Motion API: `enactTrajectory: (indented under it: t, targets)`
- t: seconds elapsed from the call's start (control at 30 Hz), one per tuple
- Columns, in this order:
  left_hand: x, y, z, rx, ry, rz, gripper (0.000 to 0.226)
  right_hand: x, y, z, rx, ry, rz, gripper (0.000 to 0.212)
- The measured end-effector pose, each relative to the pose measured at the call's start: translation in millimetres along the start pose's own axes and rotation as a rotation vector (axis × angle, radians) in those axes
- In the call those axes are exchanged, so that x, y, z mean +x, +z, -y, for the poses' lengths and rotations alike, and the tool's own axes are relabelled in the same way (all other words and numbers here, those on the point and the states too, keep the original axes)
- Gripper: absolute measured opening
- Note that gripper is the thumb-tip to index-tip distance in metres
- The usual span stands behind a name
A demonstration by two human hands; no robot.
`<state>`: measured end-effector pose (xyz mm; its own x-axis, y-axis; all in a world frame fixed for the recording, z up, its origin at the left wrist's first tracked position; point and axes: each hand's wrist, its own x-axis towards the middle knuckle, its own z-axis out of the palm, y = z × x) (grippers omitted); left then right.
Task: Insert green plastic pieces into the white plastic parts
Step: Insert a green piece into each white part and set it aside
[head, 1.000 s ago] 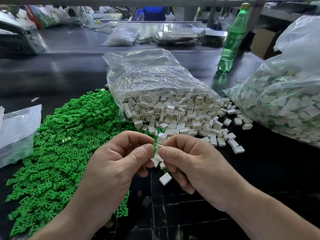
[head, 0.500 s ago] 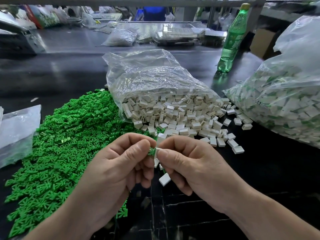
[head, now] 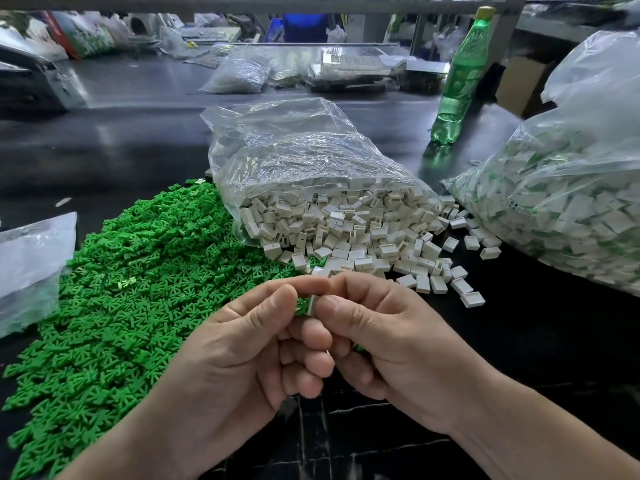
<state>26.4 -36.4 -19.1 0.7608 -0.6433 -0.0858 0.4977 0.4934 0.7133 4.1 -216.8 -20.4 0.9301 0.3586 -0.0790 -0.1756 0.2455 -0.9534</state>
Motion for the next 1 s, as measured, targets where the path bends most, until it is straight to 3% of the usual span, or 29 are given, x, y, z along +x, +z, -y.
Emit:
enactTrajectory:
  t: [0.27, 0.4, 0.47, 0.6, 0.67, 0.77, 1.0]
  targets:
    - [-0.6, -1.6, -1.5, -0.007, -0.049, -0.013, 0.041, -0.4, -0.8, 2.4, -0.051, 0.024, 0.015, 0.042]
    - [0.4, 1.4, 1.6, -0.004, -0.066, -0.077, 0.043, -2.3, 0.4, 2.8, -0.094, 0.030, 0.015, 0.017]
    - [0.8, 3.1, 3.7, -0.006, -0.055, -0.101, 0.045, -2.3, 2.2, 3.0, -0.100, 0.035, 0.018, 0.016]
    - [0.0, 2.2, 4.3, -0.087, -0.032, 0.034, 0.034, -2.7, 3.2, 5.4, -0.037, 0.032, 0.020, 0.035]
    - [-0.5, 1.5, 3.2, -0.093, -0.035, 0.128, 0.025, -3.7, 3.5, 6.6, -0.031, 0.010, 0.033, 0.031]
    - [-0.4, 1.2, 4.8, 0.000, -0.009, 0.053, 0.028, -5.1, 4.8, 6.1, -0.040, -0.008, 0.039, 0.014]
    - [-1.8, 3.7, 4.2, 0.054, 0.037, -0.002, 0.029, -6.2, 8.6, 5.0, -0.023, -0.027, 0.015, 0.013]
